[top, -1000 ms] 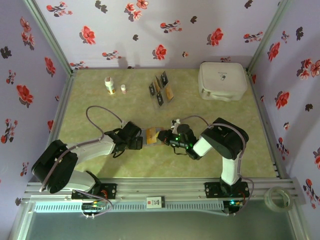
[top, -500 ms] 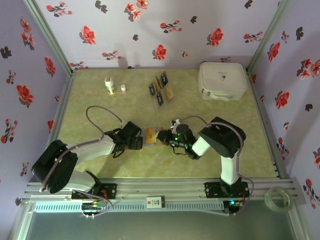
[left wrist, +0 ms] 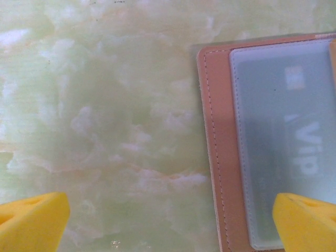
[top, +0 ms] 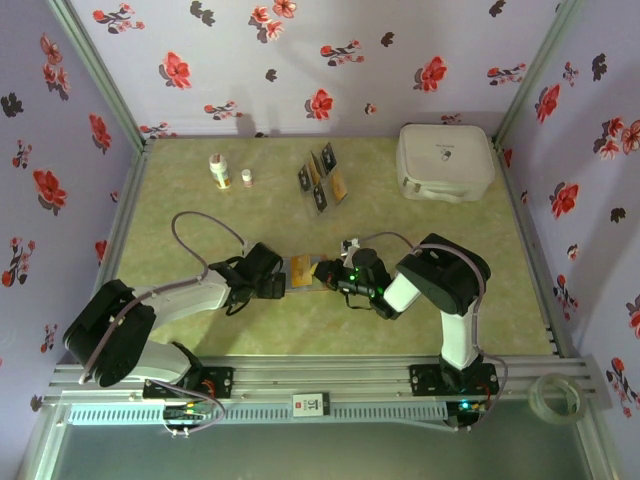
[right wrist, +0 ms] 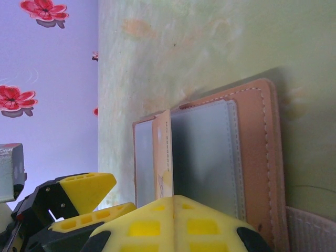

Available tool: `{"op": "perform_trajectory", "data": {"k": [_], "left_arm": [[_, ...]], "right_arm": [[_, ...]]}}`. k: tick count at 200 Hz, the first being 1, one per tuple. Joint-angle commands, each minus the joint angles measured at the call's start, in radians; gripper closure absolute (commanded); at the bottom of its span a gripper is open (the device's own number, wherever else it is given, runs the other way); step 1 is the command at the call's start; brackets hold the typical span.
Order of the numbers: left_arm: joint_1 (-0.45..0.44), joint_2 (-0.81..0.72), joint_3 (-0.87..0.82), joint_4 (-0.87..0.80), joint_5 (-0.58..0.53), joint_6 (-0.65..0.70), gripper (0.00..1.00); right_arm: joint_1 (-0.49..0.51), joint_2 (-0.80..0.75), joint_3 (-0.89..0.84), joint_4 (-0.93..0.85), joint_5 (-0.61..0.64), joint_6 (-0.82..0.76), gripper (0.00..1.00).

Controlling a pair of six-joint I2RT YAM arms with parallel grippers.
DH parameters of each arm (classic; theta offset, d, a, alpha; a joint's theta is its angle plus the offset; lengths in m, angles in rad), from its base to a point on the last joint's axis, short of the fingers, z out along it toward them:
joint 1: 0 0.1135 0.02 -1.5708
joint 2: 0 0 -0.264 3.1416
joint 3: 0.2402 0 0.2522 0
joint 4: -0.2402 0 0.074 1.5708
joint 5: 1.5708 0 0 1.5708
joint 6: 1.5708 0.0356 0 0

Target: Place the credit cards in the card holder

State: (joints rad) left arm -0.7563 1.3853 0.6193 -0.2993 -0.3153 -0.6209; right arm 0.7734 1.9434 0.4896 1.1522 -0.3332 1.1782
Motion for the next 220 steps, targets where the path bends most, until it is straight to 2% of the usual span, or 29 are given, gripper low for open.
{"op": "perform_trajectory", "data": {"k": [1,94,220], "left_arm": [[0.007,-0.017,-0.007,0.003,-0.027,0.006,0.0],[0.008,-0.02,-0.009,0.004,-0.027,0.005,0.0],[0.008,-0.023,-0.013,0.006,-0.027,0.001,0.0]], "right_arm": [[0.011,-0.001,-0.005,-0.032,0.034,-0.043,1.0],[0.029,-0.104,-0.004,-0.246,0.117,-0.18,1.0],[0.047,-0.075,0.035,-0.253,0.096,-0.179,1.0]]}}
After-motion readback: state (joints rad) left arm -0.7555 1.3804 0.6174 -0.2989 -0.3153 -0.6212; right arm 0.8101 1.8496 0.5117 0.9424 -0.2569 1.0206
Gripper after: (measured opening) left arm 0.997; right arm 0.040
